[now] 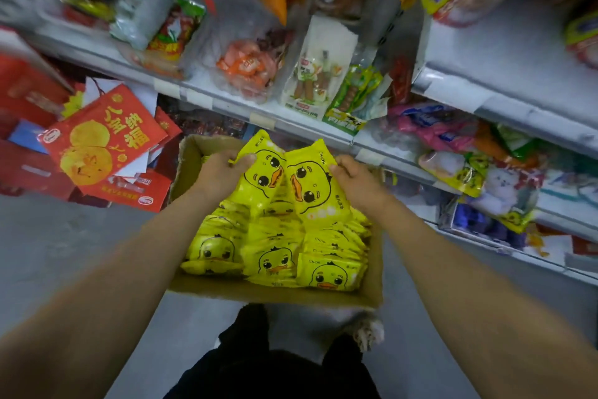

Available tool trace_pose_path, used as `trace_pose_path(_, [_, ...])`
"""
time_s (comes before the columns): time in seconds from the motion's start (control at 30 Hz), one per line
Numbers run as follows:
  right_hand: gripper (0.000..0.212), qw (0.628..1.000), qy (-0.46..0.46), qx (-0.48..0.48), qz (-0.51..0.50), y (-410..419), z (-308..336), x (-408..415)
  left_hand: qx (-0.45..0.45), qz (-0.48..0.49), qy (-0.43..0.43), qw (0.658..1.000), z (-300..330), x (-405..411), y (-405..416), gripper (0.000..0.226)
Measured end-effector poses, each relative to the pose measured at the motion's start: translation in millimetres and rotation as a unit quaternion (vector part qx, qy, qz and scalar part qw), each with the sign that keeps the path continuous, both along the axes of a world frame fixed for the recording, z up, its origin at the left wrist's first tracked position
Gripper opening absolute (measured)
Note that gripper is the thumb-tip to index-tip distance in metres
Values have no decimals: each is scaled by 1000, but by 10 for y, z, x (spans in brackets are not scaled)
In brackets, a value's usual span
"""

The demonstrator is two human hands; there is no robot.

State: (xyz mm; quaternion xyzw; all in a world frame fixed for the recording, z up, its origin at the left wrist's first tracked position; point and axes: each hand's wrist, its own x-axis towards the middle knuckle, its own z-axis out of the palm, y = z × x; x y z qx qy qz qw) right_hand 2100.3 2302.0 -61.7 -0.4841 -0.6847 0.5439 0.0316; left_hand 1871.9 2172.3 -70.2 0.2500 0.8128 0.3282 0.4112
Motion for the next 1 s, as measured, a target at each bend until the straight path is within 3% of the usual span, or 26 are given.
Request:
trace_pose_path(0.1, [32, 999, 17, -1, -34, 130, 227, 390, 38, 19, -83, 996, 324, 378, 119, 26])
trace_pose_path(0.2, [44, 993, 77, -41, -83, 243, 465, 798, 63, 17, -107, 992, 674, 849, 299, 18])
trace_pose_path(0.27, [30, 984, 118, -69, -114, 351, 611, 1120, 82, 24, -111, 990, 875, 1187, 417, 16])
trace_pose_path(0.37, [22, 973, 158, -70, -151, 584, 772, 1639, 103, 18, -137, 985, 1161, 1666, 570, 38])
trace_pose_path(0.43, [37, 963, 199, -81, -160, 771, 870, 1987, 119, 11, -171, 978, 1330, 1992, 709, 51])
trace_pose_path(0.5, [59, 949, 228, -109, -188, 845, 1159, 2293, 140, 6, -204, 969, 1536, 2354, 870, 38])
trace_pose_path(0.57, [55, 936, 256, -143, -194, 835, 1516, 2588, 164, -3, -223, 961, 1734, 2680, 1042, 30])
trace_pose_path(0.77, [38, 927, 323, -109, -155, 1118, 2161, 3232, 211, -50, -194, 957, 2349, 3256, 1490, 41])
trace_pose_path(0.83, [30, 920, 350, -92, -148, 1240, 2399, 3344, 220, -68, -179, 957, 2570, 3367, 1623, 28])
trace_pose_path(0.9, [36, 913, 375, -70, -146, 1375, 2629, 3442, 227, -84, -154, 958, 2764, 3419, 1791, 19])
trace_pose_path(1.0, [54, 915, 374, -17, -149, 1619, 2930, 3577, 220, -123, -97, 963, 3037, 3462, 2069, 35])
